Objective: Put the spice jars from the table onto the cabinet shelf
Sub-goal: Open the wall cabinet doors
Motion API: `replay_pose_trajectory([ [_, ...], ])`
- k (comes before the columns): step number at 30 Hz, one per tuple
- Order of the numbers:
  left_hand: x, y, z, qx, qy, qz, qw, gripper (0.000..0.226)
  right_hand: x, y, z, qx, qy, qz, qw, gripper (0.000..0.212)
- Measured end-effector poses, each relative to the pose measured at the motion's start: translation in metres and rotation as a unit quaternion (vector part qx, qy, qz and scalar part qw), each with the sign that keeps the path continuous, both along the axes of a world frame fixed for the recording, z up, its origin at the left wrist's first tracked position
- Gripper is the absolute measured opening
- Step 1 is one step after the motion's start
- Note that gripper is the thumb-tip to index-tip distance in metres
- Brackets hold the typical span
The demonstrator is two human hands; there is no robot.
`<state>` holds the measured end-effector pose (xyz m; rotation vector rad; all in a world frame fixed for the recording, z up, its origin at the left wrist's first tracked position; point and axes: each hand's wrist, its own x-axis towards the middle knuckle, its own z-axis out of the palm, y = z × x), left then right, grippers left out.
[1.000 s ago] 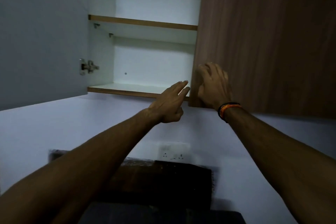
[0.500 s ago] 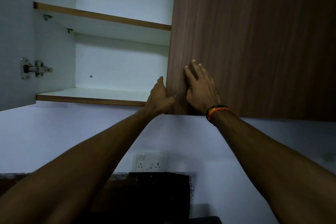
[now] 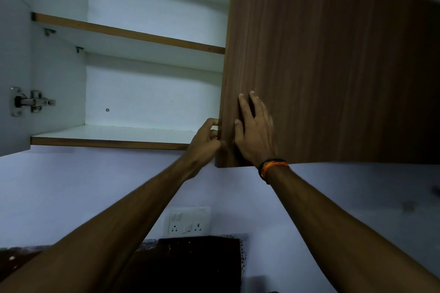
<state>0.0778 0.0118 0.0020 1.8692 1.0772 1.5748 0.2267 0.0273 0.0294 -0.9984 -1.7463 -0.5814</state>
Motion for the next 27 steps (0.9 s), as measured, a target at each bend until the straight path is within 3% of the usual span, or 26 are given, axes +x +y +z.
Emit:
replay_pose_trajectory([
  [7, 0.039, -0.054, -0.017, 0.085, 0.023, -0.089, 0.992, 0.062, 0.012, -0.049, 0.005, 0.068, 0.134, 0.062, 0.987, 0.066],
  [15, 0.100, -0.092, -0.031, 0.181, 0.040, -0.110, 0.976, 0.071, 0.051, -0.109, 0.037, 0.101, 0.143, -0.009, 0.984, 0.091],
  [21, 0.154, -0.106, -0.041, 0.232, 0.033, -0.159, 0.959, 0.073, 0.105, -0.145, 0.042, 0.105, 0.114, -0.060, 0.986, 0.087],
  [27, 0.221, -0.114, -0.047, 0.233, 0.082, -0.254, 0.935, 0.101, 0.159, -0.173, 0.043, 0.106, 0.145, -0.074, 0.981, 0.080],
])
